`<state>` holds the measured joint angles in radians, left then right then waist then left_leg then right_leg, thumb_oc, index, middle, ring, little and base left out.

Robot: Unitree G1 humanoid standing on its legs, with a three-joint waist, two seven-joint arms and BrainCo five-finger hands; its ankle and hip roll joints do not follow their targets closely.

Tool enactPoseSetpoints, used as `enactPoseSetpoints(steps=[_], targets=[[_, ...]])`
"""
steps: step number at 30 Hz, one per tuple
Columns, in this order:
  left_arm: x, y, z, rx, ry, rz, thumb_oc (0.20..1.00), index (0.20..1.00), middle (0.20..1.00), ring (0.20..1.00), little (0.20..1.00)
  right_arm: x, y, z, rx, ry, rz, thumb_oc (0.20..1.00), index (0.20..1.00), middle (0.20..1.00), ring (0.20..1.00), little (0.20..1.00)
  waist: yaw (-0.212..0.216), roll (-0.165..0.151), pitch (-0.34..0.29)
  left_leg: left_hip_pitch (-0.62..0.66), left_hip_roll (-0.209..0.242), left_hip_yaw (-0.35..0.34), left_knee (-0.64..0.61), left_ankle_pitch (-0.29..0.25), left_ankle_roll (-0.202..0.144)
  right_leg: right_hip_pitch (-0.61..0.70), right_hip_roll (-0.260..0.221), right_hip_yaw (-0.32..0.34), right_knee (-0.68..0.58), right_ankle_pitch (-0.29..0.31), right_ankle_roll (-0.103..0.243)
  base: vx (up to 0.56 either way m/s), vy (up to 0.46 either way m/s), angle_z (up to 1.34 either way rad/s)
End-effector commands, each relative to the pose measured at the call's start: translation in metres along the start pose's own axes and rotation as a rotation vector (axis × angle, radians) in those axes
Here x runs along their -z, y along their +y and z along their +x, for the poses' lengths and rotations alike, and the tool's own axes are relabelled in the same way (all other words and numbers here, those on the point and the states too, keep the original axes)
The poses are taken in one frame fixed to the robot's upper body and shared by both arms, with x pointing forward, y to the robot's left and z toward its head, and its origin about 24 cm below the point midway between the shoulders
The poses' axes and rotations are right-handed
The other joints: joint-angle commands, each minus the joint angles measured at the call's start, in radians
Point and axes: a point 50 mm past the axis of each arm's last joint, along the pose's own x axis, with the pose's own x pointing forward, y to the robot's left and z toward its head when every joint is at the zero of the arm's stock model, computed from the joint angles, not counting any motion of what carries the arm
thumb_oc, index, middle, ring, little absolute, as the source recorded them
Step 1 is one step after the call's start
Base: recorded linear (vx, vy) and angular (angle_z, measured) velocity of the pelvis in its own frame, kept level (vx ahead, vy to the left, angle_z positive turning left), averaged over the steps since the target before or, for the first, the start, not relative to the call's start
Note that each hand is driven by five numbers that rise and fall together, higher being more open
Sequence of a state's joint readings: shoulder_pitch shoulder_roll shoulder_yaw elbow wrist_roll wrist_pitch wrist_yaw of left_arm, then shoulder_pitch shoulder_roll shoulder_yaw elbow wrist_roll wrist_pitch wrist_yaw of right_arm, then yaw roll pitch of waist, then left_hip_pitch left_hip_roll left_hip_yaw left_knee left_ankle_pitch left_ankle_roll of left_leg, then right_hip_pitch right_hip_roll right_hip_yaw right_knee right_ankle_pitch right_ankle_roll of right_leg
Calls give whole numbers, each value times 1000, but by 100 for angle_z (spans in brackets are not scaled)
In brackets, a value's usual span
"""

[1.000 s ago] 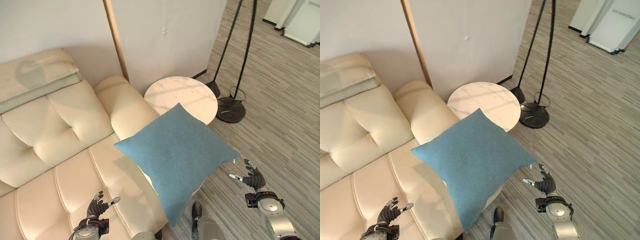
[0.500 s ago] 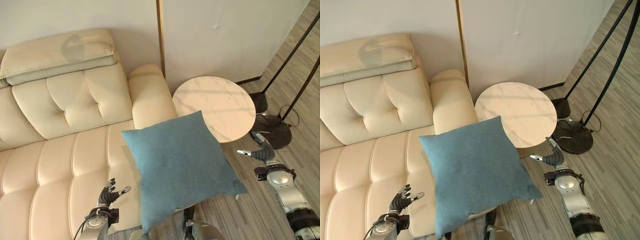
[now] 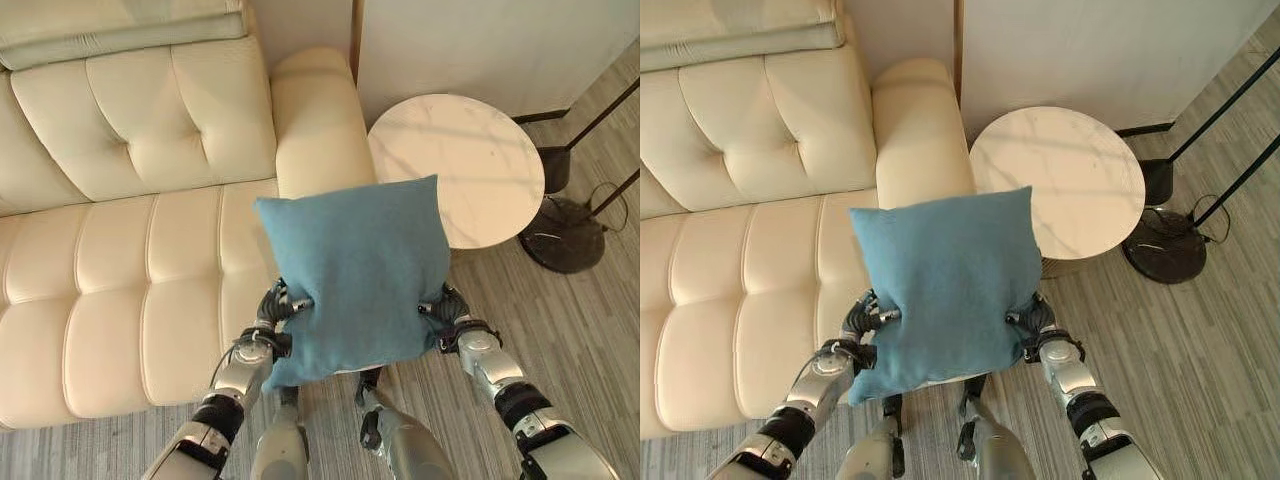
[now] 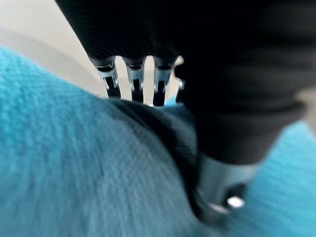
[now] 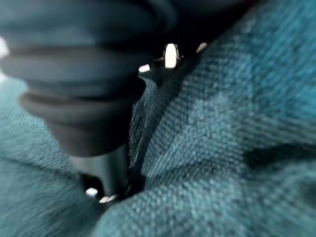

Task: Pick up all the scattered cushions and arrange them neatly on the sofa.

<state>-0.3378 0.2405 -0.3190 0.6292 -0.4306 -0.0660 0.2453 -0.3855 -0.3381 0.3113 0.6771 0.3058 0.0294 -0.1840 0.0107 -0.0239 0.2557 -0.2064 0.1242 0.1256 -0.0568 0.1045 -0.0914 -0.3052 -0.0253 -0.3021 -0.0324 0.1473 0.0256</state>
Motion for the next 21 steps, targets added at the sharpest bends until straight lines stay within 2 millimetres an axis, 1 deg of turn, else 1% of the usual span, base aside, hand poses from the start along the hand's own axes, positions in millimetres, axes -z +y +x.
enactPoseSetpoints(steps=[1, 4, 5, 8, 9, 10, 11, 12, 14, 15, 16, 17, 18, 19, 20, 21], targets=[[-34, -25, 0, 77, -165, -137, 200, 200, 200, 200, 200, -54, 68, -11, -261, -246, 132, 200, 200, 200, 200, 200, 17, -42, -19, 39, -53, -42, -4, -70, 2, 64, -54, 55, -1, -79, 103, -4, 82, 2], [-44, -22, -6, 89, -221, -200, 200, 200, 200, 200, 200, -62, 66, -22, -290, -319, 166, 200, 200, 200, 200, 200, 11, -40, -29, 56, -59, -37, -20, -74, 6, 78, -61, 58, -10, -74, 110, 3, 98, 0], [-46, -21, -9, 94, -236, -214, 200, 200, 200, 200, 200, -62, 63, -27, -296, -337, 172, 200, 200, 200, 200, 200, 8, -39, -35, 60, -63, -37, -21, -74, 9, 82, -66, 56, -11, -72, 113, 23, 118, -4], [-48, -9, -21, 94, -275, -236, 200, 200, 200, 200, 200, -57, 52, -40, -301, -375, 170, 200, 200, 200, 200, 200, 2, -35, -53, 94, -72, -32, -23, -89, 17, 112, -76, 59, -13, -70, 121, 32, 156, -2], [-47, -1, -30, 95, -292, -237, 200, 200, 200, 200, 200, -53, 47, -49, -312, -392, 183, 200, 200, 200, 200, 200, 0, -35, -67, 112, -78, -31, -19, -100, 23, 129, -84, 64, -14, -67, 126, 33, 155, -5], [-46, 0, -31, 95, -291, -236, 200, 200, 200, 200, 200, -53, 47, -49, -312, -390, 184, 200, 200, 200, 200, 200, 0, -35, -67, 113, -78, -31, -19, -100, 23, 130, -83, 64, -15, -67, 126, 16, 276, -3], [-46, 16, -45, 68, -324, -219, 200, 200, 200, 200, 200, -58, 36, -64, -293, -469, 147, 200, 200, 200, 200, 200, -4, -43, -82, 131, -92, -29, 6, -126, 36, 143, -97, 82, -14, -51, 140, -4, 178, 3], [-45, 16, -45, 67, -323, -219, 200, 200, 200, 200, 200, -57, 36, -65, -293, -468, 146, 200, 200, 200, 200, 200, -3, -43, -82, 131, -92, -28, 7, -127, 36, 143, -97, 83, -15, -51, 141, -25, 235, 4], [-47, 24, -53, 45, -351, -209, 200, 200, 200, 200, 200, -66, 29, -73, -258, -539, 84, 200, 200, 200, 200, 200, -11, -47, -85, 133, -101, -24, 21, -141, 47, 130, -107, 100, -8, -29, 156, -98, 163, -12], [-49, 28, -55, 30, -364, -203, 200, 200, 200, 200, 200, -69, 28, -76, -253, -560, 83, 200, 200, 200, 200, 200, -16, -51, -84, 132, -105, -21, 25, -143, 51, 121, -114, 106, -2, -10, 169, -199, 180, -22], [-54, 31, -58, 15, -394, -195, 200, 200, 200, 200, 200, -74, 29, -80, -250, -593, 95, 200, 200, 200, 200, 200, -22, -56, -77, 126, -109, -11, 41, -144, 58, 94, -127, 123, 20, 28, 197, -211, 110, -22], [-54, 34, -59, 9, -398, -185, 200, 200, 200, 200, 200, -75, 29, -82, -244, -603, 100, 200, 200, 200, 200, 200, -24, -56, -75, 115, -106, -11, 51, -143, 61, 80, -129, 135, 36, 26, 205, -264, 93, -22], [-57, 34, -60, 10, -413, -174, 200, 200, 200, 200, 200, -77, 29, -84, -239, -620, 111, 200, 200, 200, 200, 200, -24, -54, -69, 100, -101, -18, 58, -138, 66, 79, -124, 155, 57, -2, 204, -311, 98, -31], [-61, 31, -61, 35, -435, -149, 200, 200, 200, 200, 200, -80, 25, -89, -232, -649, 119, 200, 200, 200, 200, 200, -19, -48, -64, 67, -104, -32, 87, -130, 77, 93, -102, 214, 154, -66, 178, -250, 86, -15], [-61, 31, -61, 35, -435, -149, 200, 200, 200, 200, 200, -80, 25, -89, -232, -650, 119, 200, 200, 200, 200, 200, -19, -49, -66, 63, -105, -32, 87, -127, 77, 90, -102, 214, 153, -64, 178, -209, 71, 1], [-64, 30, -63, 48, -447, -145, 200, 200, 200, 200, 200, -81, 24, -90, -231, -660, 121, 200, 200, 200, 200, 200, -14, -46, -71, 54, -105, -42, 90, -120, 79, 113, -86, 234, 186, -100, 165, -110, 14, 23]])
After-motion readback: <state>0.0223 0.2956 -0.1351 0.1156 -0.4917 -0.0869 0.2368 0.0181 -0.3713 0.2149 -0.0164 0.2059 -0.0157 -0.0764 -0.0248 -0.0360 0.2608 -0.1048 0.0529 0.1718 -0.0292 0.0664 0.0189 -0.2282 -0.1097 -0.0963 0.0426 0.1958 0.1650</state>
